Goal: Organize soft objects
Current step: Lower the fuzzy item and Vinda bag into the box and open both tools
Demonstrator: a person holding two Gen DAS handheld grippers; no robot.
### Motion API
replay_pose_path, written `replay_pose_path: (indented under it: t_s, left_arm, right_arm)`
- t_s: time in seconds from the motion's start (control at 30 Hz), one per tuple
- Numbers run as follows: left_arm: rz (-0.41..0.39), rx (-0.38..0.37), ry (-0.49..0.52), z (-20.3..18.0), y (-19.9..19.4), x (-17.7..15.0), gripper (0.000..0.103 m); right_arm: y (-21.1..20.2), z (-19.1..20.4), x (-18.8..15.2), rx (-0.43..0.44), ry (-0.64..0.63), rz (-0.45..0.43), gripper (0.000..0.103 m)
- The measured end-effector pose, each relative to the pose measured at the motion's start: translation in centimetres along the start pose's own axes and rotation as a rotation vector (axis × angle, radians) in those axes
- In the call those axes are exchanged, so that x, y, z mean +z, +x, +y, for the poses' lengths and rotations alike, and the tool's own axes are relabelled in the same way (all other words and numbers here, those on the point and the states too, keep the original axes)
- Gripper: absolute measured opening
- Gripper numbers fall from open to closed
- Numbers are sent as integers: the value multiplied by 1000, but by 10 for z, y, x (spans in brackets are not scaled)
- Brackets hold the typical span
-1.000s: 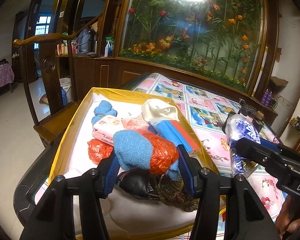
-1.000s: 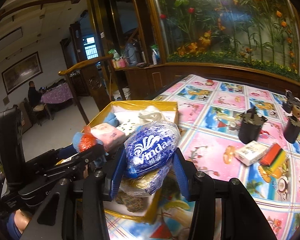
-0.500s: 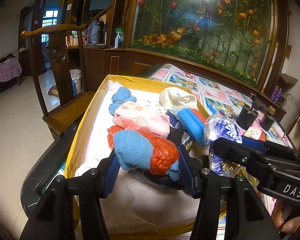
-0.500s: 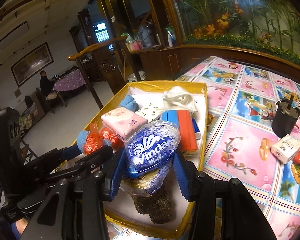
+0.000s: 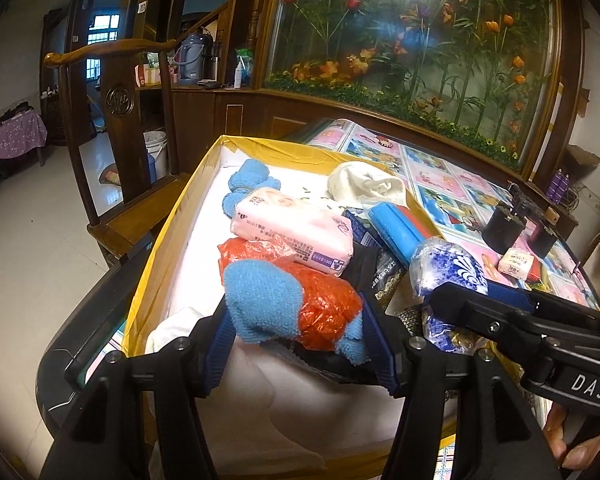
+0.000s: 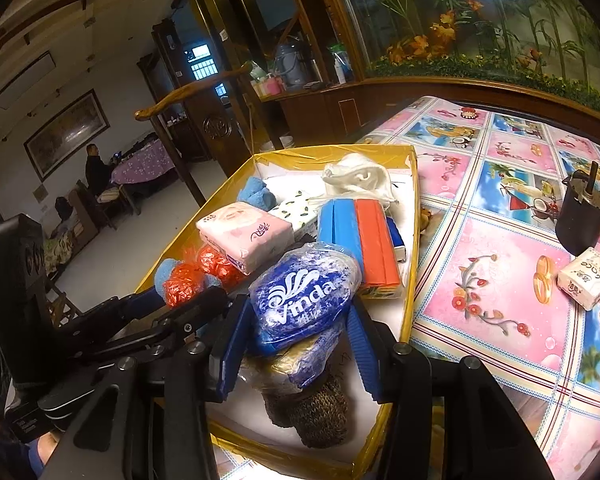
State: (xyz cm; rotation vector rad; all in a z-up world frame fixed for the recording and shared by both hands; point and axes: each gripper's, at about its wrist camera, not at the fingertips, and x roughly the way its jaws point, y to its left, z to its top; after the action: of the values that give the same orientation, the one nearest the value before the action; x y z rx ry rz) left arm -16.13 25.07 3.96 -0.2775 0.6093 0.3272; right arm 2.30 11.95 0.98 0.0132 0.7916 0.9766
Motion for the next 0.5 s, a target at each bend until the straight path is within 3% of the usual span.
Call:
replay_pose_path:
  t_s: [0.5]
  left_arm:
    - [-1, 2, 5, 0, 0, 1, 60]
  right_arm:
    - [-1, 0, -1, 3, 3, 2, 53]
